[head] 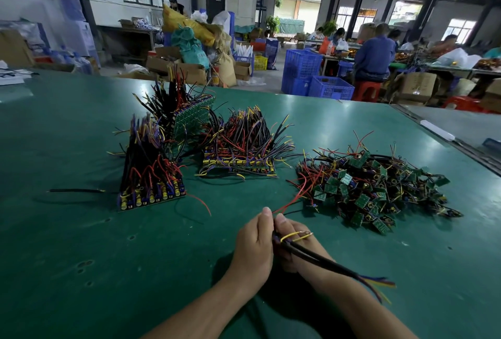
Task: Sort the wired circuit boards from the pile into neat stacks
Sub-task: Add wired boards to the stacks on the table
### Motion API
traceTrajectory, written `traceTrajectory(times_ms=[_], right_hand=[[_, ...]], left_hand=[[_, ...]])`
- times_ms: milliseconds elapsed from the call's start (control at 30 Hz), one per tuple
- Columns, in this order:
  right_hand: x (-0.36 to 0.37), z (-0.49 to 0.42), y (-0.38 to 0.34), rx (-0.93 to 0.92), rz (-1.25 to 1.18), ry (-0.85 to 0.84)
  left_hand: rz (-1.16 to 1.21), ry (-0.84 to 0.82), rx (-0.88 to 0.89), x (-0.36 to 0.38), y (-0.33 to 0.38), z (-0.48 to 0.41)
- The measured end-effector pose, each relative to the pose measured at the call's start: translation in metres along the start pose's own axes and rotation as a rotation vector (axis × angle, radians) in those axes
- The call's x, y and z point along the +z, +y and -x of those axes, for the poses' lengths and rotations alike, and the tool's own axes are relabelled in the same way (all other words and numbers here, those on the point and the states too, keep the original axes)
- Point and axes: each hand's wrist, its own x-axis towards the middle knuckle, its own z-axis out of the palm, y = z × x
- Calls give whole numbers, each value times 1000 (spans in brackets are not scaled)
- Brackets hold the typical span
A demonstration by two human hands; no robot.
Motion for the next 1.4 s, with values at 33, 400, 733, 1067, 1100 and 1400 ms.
traceTrajectory(times_ms=[33, 400, 733, 1067, 1100, 1400], right_hand=[[-1, 1, -2, 32, -31, 17], [-7, -6, -6, -87, -228, 237], [-42, -3, -19, 33, -449, 436], [-37, 0, -18, 66, -320, 532], [-37, 1, -18, 68, -268, 546], [-40, 3, -10, -221, 507, 699]], left_hand=[[38, 3, -37, -1, 1, 0], [235, 161, -204, -11, -12, -25], [471, 330, -445, -44, -10, -45], [-738, 331, -133, -58, -9, -43], [-841, 322, -125, -59, -10, -43], [-922, 192, 228, -52, -5, -37]])
